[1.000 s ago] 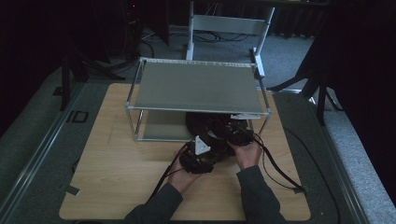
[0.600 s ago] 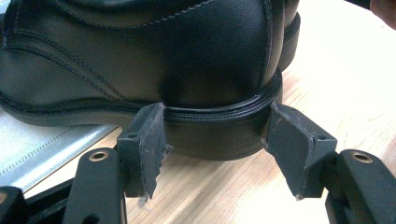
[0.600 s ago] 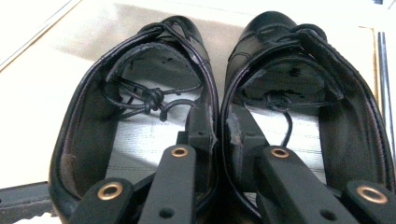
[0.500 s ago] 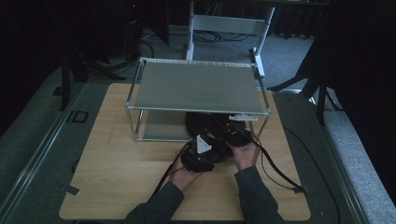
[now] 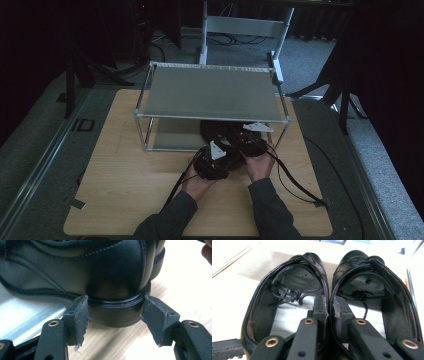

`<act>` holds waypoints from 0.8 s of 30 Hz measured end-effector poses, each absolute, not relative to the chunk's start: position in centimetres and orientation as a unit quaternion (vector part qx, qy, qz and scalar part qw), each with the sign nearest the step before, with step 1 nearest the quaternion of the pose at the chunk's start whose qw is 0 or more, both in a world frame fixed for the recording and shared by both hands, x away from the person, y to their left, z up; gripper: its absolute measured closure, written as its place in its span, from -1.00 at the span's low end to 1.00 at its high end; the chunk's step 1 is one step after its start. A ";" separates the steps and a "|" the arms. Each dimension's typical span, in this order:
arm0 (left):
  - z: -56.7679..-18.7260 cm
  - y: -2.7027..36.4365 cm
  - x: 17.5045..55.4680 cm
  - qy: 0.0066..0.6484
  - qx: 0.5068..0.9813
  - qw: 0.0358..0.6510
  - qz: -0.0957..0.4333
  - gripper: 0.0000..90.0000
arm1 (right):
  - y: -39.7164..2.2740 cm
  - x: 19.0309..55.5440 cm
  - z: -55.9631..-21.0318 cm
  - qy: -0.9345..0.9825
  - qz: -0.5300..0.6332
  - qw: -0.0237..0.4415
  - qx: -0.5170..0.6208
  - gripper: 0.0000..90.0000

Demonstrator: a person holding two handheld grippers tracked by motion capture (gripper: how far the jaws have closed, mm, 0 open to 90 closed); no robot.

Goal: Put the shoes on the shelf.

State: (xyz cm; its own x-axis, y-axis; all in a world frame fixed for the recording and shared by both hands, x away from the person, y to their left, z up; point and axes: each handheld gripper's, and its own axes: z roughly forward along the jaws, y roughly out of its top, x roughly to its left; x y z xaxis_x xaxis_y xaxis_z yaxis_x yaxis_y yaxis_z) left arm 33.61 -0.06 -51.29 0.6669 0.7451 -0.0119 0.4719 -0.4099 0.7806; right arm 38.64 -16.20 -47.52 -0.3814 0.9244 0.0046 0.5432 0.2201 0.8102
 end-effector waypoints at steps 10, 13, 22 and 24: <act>-51.2 -0.1 35.5 0.375 0.815 0.399 0.190 -0.13 | -16.2 39.9 -47.9 0.713 0.399 0.271 0.509 0.82; -51.4 -0.1 36.2 0.380 0.815 0.392 0.196 -0.11 | -15.9 40.4 -48.3 0.705 0.402 0.278 0.514 0.82; -51.8 0.5 37.2 0.382 0.805 0.395 0.223 -0.03 | -14.4 40.9 -49.0 0.675 0.418 0.313 0.521 0.82; -51.8 0.4 37.5 0.384 0.803 0.395 0.226 -0.02 | -14.4 41.2 -49.1 0.672 0.421 0.312 0.523 0.82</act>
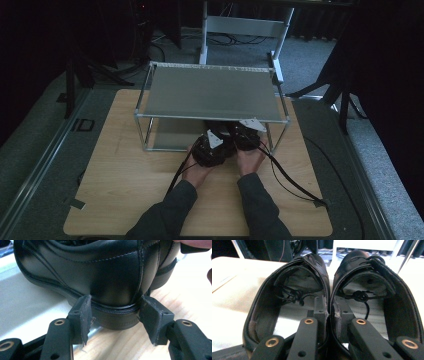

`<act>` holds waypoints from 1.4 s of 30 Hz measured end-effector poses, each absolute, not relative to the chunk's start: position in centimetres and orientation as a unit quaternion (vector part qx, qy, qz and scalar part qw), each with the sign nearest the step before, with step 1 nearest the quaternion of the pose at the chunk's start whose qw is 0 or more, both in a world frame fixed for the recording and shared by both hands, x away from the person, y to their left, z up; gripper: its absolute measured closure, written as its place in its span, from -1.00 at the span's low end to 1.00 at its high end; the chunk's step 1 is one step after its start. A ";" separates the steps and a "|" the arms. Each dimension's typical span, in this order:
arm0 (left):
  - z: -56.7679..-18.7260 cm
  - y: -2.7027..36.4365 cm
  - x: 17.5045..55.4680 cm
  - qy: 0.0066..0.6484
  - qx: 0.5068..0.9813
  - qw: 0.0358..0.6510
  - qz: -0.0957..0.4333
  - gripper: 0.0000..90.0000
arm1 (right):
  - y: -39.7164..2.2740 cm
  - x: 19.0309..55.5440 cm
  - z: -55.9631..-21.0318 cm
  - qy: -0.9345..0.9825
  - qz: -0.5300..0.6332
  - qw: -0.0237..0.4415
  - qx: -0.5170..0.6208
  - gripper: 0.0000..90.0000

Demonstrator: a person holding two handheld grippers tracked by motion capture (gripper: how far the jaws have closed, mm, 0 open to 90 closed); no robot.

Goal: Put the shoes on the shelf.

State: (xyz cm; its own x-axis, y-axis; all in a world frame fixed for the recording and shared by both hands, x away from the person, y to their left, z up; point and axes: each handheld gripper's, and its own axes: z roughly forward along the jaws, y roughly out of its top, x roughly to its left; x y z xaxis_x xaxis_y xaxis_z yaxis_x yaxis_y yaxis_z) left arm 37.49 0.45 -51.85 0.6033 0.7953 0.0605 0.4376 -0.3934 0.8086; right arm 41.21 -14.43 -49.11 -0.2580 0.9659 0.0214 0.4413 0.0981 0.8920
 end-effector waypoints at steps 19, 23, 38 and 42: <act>-53.1 0.1 38.5 0.380 0.810 0.386 0.223 0.04 | -15.1 41.5 -49.7 0.676 0.441 0.319 0.497 0.25; -53.2 0.2 38.5 0.383 0.810 0.385 0.222 0.01 | -15.9 40.2 -48.5 0.683 0.446 0.326 0.478 0.12; -53.8 0.3 38.4 0.403 0.803 0.385 0.210 -0.12 | -21.8 37.4 -50.5 0.701 0.418 0.282 0.504 -0.44; -54.1 0.1 38.5 0.401 0.808 0.381 0.203 -0.15 | -21.4 38.5 -51.5 0.709 0.412 0.277 0.502 -0.51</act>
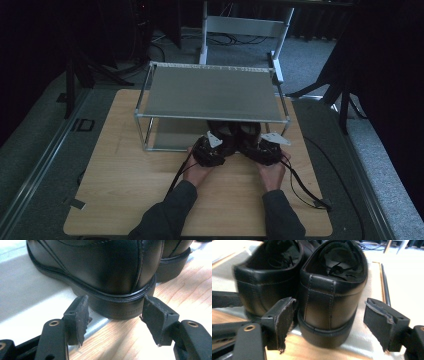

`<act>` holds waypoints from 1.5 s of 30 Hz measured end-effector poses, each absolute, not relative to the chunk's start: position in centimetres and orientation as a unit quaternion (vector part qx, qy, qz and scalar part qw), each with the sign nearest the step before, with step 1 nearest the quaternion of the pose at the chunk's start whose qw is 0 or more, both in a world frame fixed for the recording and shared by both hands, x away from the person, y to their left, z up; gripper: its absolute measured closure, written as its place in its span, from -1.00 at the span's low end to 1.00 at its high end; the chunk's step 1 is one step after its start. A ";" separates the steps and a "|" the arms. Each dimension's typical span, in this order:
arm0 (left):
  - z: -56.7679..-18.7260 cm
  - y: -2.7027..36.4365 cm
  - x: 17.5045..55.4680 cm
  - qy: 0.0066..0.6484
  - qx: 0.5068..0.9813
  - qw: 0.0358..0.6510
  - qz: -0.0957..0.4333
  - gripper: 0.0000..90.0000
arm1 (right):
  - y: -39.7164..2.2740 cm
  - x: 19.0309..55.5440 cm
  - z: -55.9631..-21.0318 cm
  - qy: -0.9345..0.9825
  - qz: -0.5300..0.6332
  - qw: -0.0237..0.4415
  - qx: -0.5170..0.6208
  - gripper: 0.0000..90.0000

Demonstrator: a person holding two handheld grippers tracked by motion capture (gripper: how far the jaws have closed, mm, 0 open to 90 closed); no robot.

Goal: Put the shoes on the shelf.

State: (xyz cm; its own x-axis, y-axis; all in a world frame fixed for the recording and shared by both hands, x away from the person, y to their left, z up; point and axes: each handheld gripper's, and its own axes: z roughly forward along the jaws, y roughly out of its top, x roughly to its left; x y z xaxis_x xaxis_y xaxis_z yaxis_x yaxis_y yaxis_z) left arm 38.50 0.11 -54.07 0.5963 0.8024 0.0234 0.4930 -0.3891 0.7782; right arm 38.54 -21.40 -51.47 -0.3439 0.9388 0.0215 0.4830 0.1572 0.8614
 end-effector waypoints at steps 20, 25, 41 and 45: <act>-54.2 2.5 39.3 0.421 0.799 0.383 0.194 -0.09 | -19.6 39.0 -52.9 0.703 0.419 0.226 0.528 -0.28; -54.2 2.4 39.4 0.425 0.797 0.387 0.187 -0.08 | -19.9 39.1 -53.0 0.708 0.419 0.228 0.521 -0.32; -53.4 4.9 35.8 0.414 0.808 0.383 0.173 -0.12 | -22.8 35.3 -52.2 0.751 0.371 0.235 0.493 -0.38; -53.7 6.9 33.8 0.410 0.813 0.374 0.176 -0.12 | -24.9 33.9 -52.6 0.764 0.337 0.239 0.495 -0.39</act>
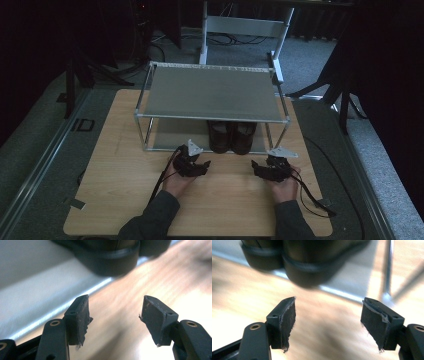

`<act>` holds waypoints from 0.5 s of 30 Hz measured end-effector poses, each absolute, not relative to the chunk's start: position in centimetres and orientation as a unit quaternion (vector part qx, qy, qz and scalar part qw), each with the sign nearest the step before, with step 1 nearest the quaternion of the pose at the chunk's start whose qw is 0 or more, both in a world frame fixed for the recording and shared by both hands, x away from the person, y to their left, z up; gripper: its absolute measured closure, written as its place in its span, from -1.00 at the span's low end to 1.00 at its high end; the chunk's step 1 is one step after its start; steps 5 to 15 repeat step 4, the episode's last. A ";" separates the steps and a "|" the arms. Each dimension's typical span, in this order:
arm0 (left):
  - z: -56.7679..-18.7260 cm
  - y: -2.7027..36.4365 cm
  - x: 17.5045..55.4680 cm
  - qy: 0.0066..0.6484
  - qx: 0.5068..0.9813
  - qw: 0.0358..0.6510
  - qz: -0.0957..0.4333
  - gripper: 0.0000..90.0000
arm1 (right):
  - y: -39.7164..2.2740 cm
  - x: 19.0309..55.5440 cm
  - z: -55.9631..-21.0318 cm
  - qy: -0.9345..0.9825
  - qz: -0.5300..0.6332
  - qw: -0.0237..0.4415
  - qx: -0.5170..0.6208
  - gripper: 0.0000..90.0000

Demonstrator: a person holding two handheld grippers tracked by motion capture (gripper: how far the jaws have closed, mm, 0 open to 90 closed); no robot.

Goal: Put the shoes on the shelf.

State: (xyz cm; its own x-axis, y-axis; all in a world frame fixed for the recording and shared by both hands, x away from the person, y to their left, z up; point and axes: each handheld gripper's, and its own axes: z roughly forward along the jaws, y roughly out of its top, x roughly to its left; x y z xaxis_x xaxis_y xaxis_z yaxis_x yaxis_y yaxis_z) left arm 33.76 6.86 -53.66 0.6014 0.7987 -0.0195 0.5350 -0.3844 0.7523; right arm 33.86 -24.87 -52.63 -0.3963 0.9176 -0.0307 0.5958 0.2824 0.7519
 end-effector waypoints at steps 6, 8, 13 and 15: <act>-54.1 8.7 32.6 0.423 0.809 0.366 0.180 -0.12 | -26.7 33.2 -53.2 0.761 0.315 0.242 0.513 -0.38; -54.1 8.7 32.6 0.423 0.809 0.366 0.180 -0.12 | -26.7 33.2 -53.2 0.761 0.315 0.242 0.513 -0.38; -54.1 8.7 32.6 0.423 0.809 0.366 0.180 -0.12 | -26.7 33.2 -53.2 0.761 0.315 0.242 0.513 -0.38; -54.1 8.7 32.6 0.423 0.809 0.366 0.180 -0.12 | -26.7 33.2 -53.2 0.761 0.315 0.242 0.513 -0.38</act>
